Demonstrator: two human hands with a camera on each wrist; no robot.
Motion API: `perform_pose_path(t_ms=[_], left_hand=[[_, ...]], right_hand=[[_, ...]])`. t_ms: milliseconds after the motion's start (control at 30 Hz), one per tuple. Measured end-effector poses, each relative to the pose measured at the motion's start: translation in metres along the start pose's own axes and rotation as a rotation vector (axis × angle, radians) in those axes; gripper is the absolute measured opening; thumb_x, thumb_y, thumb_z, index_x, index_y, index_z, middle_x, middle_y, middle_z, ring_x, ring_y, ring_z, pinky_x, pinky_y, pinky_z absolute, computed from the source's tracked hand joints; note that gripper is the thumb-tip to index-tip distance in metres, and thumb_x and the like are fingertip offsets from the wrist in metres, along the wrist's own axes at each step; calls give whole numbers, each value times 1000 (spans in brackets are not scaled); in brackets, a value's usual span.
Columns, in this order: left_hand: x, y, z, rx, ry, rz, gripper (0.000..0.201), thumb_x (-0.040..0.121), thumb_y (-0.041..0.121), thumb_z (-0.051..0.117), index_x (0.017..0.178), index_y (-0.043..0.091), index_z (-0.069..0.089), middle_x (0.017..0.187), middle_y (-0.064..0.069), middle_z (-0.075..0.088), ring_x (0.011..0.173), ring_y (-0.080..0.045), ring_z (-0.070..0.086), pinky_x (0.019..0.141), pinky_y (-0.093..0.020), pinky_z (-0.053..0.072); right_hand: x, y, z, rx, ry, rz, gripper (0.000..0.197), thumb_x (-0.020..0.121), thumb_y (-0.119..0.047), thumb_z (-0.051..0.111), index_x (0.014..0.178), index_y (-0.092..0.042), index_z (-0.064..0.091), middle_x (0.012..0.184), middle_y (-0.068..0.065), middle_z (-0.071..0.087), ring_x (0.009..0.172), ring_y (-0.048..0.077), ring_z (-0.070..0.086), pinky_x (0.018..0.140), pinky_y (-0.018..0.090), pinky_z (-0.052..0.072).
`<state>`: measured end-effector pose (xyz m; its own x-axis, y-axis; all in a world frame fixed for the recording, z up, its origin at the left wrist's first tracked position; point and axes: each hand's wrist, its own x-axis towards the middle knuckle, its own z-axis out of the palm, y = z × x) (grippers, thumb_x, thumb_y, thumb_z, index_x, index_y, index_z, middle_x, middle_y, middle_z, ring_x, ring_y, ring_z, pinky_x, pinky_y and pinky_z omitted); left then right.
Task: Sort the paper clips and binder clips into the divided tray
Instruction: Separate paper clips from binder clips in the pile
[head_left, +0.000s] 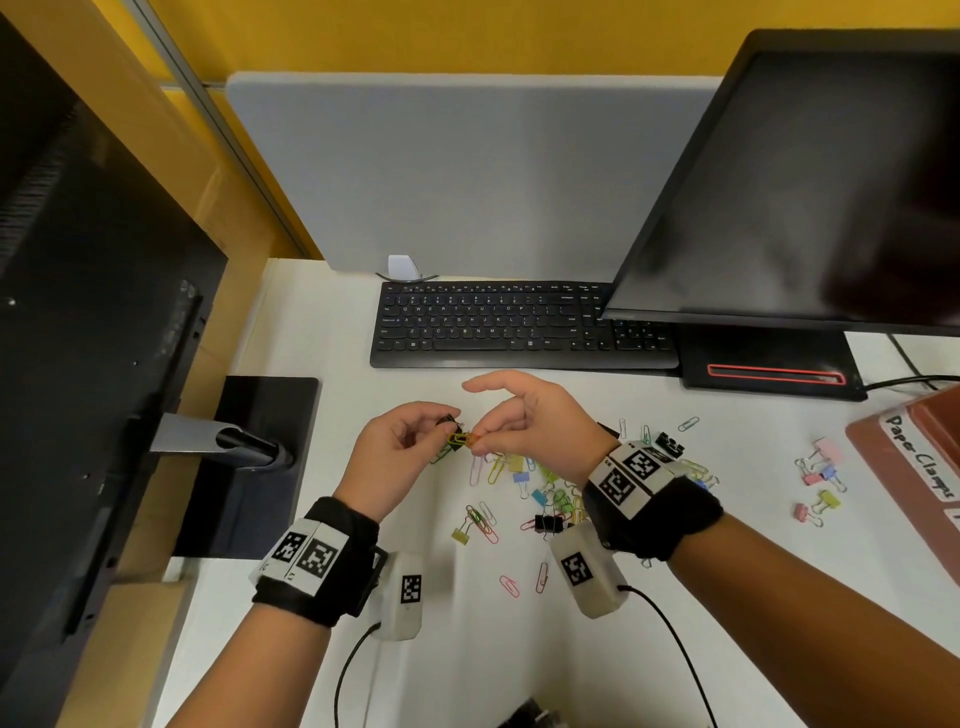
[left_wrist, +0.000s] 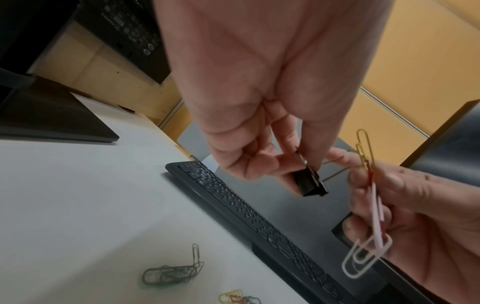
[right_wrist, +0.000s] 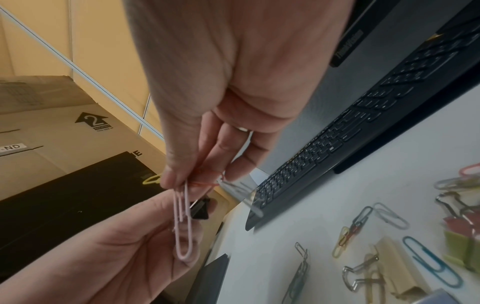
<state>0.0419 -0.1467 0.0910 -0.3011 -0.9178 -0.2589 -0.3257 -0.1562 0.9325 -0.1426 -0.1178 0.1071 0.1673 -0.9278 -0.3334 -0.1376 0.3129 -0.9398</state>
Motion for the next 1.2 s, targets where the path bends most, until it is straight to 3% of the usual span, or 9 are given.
perform_pose_path(t_ms=[267, 467, 533, 633, 767, 867, 967, 1033, 1200], left_hand=[[2, -20, 2, 96, 12, -15, 11, 86, 14, 62, 93, 20, 68, 85, -13, 68, 78, -29, 63, 76, -37, 53], [5, -52, -1, 357, -33, -93, 13, 86, 18, 62, 96, 24, 67, 93, -1, 70, 86, -19, 64, 76, -15, 47], [7, -65, -1, 486, -66, -146, 19, 86, 23, 63, 105, 21, 66, 106, 2, 65, 100, -16, 59, 88, -21, 43], [18, -76, -1, 658, 22, -140, 27, 86, 27, 61, 112, 21, 62, 120, -4, 56, 114, -23, 50, 103, -33, 34], [42, -71, 8, 600, 52, -196, 37, 81, 26, 66, 116, 19, 56, 117, -6, 54, 104, -23, 54, 93, -34, 44], [54, -71, 16, 622, -27, -230, 36, 75, 26, 73, 107, 15, 58, 107, -4, 55, 97, -20, 55, 86, -29, 43], [59, -72, 21, 647, -62, -222, 26, 77, 17, 72, 100, 12, 60, 98, -4, 59, 90, -19, 56, 80, -26, 42], [58, -72, 23, 641, -64, -221, 18, 80, 13, 68, 96, 11, 61, 90, -1, 60, 83, -17, 55, 77, -23, 41], [54, -77, 22, 681, -119, -126, 5, 84, 10, 61, 87, 10, 64, 93, -7, 61, 84, -19, 57, 79, -24, 43]], right_hand=[[-2, 2, -1, 15, 1, -51, 39, 76, -4, 73, 109, -24, 66, 87, 17, 73, 82, 24, 69, 91, 41, 54], [3, 16, -17, -135, 109, -28, 23, 84, -15, 66, 100, -31, 69, 94, 0, 70, 90, 16, 67, 86, 31, 54], [3, 26, -26, -178, 170, 26, 21, 87, -13, 61, 100, -29, 67, 93, 0, 68, 84, 14, 66, 75, 29, 56], [5, 44, -39, -163, 297, 123, 19, 90, -12, 55, 100, -26, 64, 89, -3, 61, 82, 19, 68, 71, 39, 60], [14, 53, -45, -187, 354, 170, 15, 91, -13, 54, 99, -25, 59, 96, 2, 63, 79, 18, 65, 64, 35, 60], [25, 53, -40, -304, 306, 165, 17, 93, -13, 49, 105, -20, 59, 97, 1, 64, 83, 20, 63, 59, 30, 57], [44, 58, -30, -634, 182, 91, 22, 94, -9, 45, 107, -17, 62, 105, 1, 58, 90, 15, 57, 85, 34, 54], [55, 67, -24, -782, 71, 64, 24, 93, -6, 47, 107, -17, 62, 111, 2, 55, 97, 17, 54, 92, 33, 49], [70, 83, -16, -1035, -118, 47, 32, 88, -9, 56, 119, -18, 57, 118, 4, 49, 111, 23, 43, 91, 34, 45]])
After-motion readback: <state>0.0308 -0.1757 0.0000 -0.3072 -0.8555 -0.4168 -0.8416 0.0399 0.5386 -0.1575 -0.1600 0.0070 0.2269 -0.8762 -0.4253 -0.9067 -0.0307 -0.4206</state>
